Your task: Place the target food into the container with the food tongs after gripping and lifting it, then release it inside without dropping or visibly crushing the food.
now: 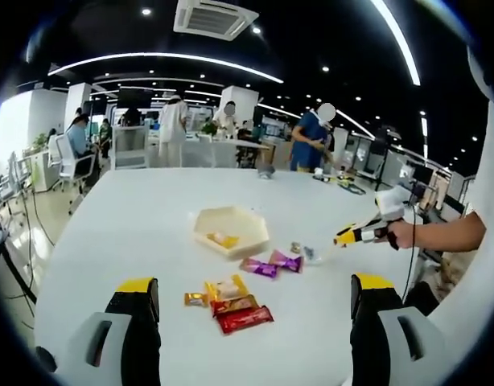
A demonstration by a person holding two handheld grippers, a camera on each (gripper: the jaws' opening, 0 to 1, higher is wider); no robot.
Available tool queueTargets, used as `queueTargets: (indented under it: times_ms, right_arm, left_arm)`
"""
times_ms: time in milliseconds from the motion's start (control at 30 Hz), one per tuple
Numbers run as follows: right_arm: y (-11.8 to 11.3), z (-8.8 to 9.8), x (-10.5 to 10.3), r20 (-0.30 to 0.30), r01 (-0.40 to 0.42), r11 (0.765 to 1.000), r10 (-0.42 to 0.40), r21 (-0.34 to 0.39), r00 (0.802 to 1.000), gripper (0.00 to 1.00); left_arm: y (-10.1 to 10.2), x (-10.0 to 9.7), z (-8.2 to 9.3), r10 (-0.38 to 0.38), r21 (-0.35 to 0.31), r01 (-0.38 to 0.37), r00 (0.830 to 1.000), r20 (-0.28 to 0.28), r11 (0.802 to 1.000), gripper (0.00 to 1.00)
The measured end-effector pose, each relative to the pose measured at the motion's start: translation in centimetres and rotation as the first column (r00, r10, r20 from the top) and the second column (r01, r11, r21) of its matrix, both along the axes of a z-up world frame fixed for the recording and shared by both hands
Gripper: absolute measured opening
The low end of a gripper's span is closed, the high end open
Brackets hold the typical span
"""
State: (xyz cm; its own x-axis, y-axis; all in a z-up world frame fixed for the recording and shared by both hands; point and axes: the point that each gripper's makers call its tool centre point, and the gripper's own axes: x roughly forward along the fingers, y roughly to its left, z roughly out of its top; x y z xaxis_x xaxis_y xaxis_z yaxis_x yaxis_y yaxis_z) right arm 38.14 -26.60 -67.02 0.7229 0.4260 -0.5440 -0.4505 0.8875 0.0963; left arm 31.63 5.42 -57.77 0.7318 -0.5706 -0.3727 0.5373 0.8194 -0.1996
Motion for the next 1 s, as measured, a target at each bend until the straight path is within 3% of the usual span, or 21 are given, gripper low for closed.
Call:
queueTargets:
  times_ms: [500,833,1000]
  right_arm:
    - [4.2,4.1,0.5,0.042,0.027,1.000,-0.027,0.007,0.999,0.20]
    - [8.6,7.1,4.8,0.082,-0.003,1.000,0.002,0.015,0.997,0.20]
    - [10.8,7.8,7.4,0.098,-0.038,0.999,0.036,0.014,0.995,0.20]
  left_arm:
    - [0.8,1.3,-0.5,-0.073,-0.038,0.073,0.997,0.002,0.997,0.99]
    - [2.1,1.0,-0.7,-0.097,-0.057,0.097,0.995,0.001,0.994,0.99]
    - [2.4,0.6,-1.4,-0.121,-0.025,0.121,0.993,-0.002,0.992,1.00]
